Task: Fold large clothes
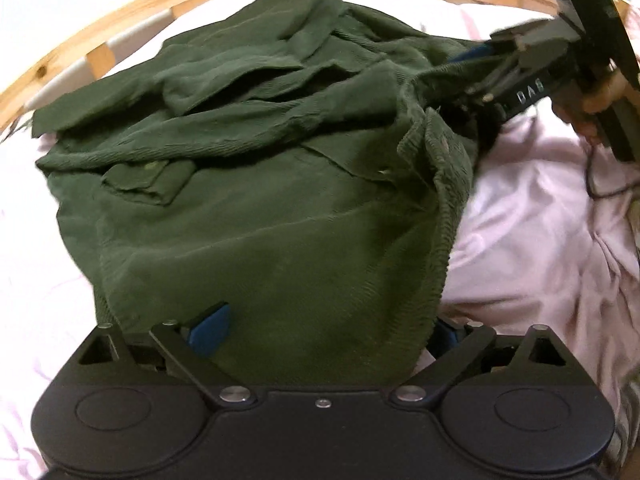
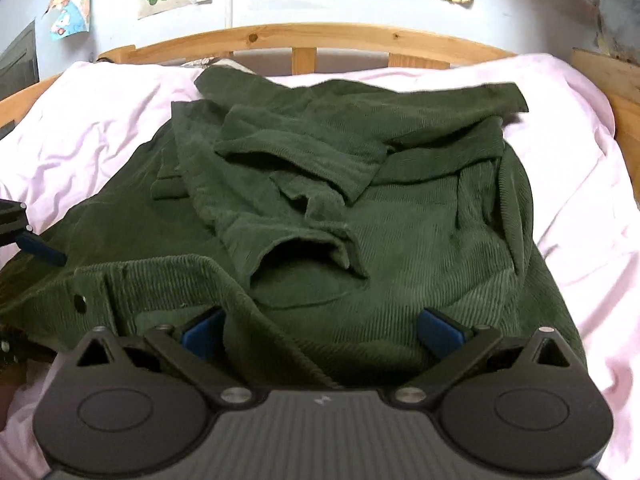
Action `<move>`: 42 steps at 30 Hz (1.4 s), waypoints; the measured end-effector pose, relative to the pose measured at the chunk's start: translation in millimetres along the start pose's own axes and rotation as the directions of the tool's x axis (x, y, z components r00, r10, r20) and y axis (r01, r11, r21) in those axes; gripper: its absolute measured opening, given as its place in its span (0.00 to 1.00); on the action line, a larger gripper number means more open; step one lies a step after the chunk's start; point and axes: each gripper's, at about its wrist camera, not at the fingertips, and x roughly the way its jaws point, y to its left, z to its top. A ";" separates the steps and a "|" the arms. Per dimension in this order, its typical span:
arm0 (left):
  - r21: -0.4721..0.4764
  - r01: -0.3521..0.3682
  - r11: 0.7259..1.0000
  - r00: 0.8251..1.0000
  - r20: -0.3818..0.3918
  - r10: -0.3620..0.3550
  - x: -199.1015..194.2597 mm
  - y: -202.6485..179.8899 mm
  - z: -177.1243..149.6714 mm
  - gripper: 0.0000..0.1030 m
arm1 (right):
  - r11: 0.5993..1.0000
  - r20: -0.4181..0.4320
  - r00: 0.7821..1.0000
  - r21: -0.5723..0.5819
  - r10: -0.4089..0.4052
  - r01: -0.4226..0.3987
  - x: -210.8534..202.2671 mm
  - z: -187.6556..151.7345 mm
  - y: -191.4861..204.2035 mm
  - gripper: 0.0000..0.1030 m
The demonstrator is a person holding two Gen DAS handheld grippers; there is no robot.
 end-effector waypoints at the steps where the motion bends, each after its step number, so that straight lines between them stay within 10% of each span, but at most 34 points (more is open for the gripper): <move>1: -0.013 -0.014 1.000 1.000 0.002 0.014 -0.1 2.9 2.0 0.89 | 1.000 0.011 1.000 -0.007 -0.009 0.009 3.8 1.4 -1.2 0.99; 13: -0.178 -0.024 0.984 0.993 0.107 0.043 -21.3 32.9 28.1 0.90 | 0.991 0.073 0.997 0.133 -0.029 0.019 20.2 12.1 -34.0 0.99; 18: -0.066 0.023 0.998 0.995 0.094 -0.017 -15.2 7.7 27.9 0.95 | 0.990 0.079 0.997 0.144 -0.024 0.013 20.3 10.2 -34.8 0.99; 24: 0.161 -0.111 0.981 0.994 0.039 0.106 13.4 -32.7 15.9 0.94 | 0.988 0.079 0.997 0.156 -0.010 -0.002 16.6 9.2 -31.5 0.99; 31: 0.052 -0.077 0.996 0.996 0.042 0.075 26.1 -27.2 34.4 0.96 | 0.987 0.079 0.997 0.159 -0.005 -0.008 14.8 6.8 -30.2 0.99; 37: 0.166 -0.125 0.978 0.992 0.049 0.118 37.1 -47.7 34.1 0.97 | 0.987 0.080 0.997 0.162 -0.005 -0.008 14.4 6.5 -29.4 1.00; 42: 0.033 -0.014 0.999 0.994 0.105 0.011 27.7 -38.6 46.4 0.97 | 0.986 0.082 0.997 0.169 -0.005 -0.009 14.2 5.4 -30.4 0.99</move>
